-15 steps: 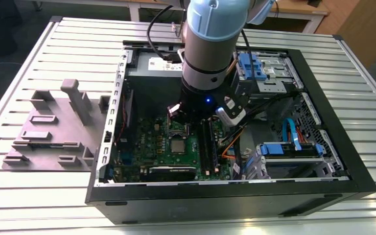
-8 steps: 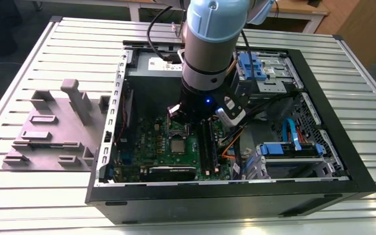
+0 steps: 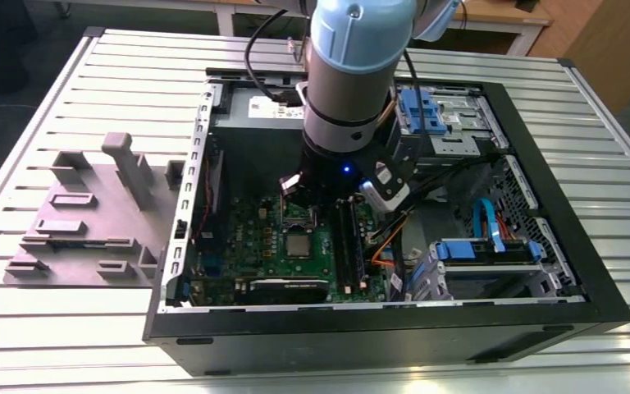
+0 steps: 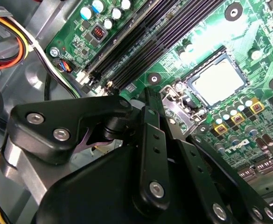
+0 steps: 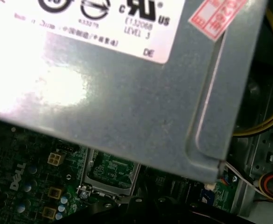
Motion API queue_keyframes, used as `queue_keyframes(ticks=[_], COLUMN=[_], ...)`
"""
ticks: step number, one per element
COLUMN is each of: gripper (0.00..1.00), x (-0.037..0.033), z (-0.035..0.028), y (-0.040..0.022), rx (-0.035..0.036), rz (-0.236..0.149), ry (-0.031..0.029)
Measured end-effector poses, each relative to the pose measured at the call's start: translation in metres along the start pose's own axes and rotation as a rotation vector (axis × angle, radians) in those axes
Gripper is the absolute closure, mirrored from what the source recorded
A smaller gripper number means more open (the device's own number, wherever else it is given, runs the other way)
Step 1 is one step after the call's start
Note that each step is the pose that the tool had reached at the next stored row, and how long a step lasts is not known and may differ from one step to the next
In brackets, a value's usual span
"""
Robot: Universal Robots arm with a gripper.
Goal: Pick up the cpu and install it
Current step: 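Close the cpu cover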
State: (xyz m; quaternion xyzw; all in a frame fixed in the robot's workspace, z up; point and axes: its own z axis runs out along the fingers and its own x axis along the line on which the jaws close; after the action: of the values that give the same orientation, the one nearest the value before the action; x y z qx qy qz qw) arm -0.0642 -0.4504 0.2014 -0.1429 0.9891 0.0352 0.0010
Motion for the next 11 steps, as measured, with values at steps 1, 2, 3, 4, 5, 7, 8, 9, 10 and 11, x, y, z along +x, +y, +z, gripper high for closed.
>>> queue_keyframes(ticks=[1, 2, 3, 4, 5, 7, 8, 9, 10, 11], gripper=[0.9, 0.9, 0.9, 0.9, 0.9, 0.9, 0.9, 0.9, 0.9, 0.9], x=[0.0, 0.0001, 0.0001, 0.0001, 0.0, -0.0003, -0.0005, -0.0006, -0.0007, -0.0008], z=[0.0001, 0.0001, 0.0001, 0.0003, 0.0006, 0.001, 0.0013, 0.0014, 0.0015, 0.0016], y=[0.0, 0.0, 0.0, 0.0, 0.0, 0.0002, 0.0005, 0.0009, 0.0014, 0.0019], rx=[-0.0002, -0.0002, -0.0005, -0.0012, -0.0013, -0.0012, -0.0012, -0.0013, -0.0014, -0.0014], rz=[0.0, 0.0, 0.0, 0.0, 0.001, 0.004, 0.005, 0.007, 0.008, 0.008], ry=[0.0, 0.0, 0.0, -0.0003, -0.0004, -0.0005, -0.0007, -0.0008, -0.0009, -0.0009])
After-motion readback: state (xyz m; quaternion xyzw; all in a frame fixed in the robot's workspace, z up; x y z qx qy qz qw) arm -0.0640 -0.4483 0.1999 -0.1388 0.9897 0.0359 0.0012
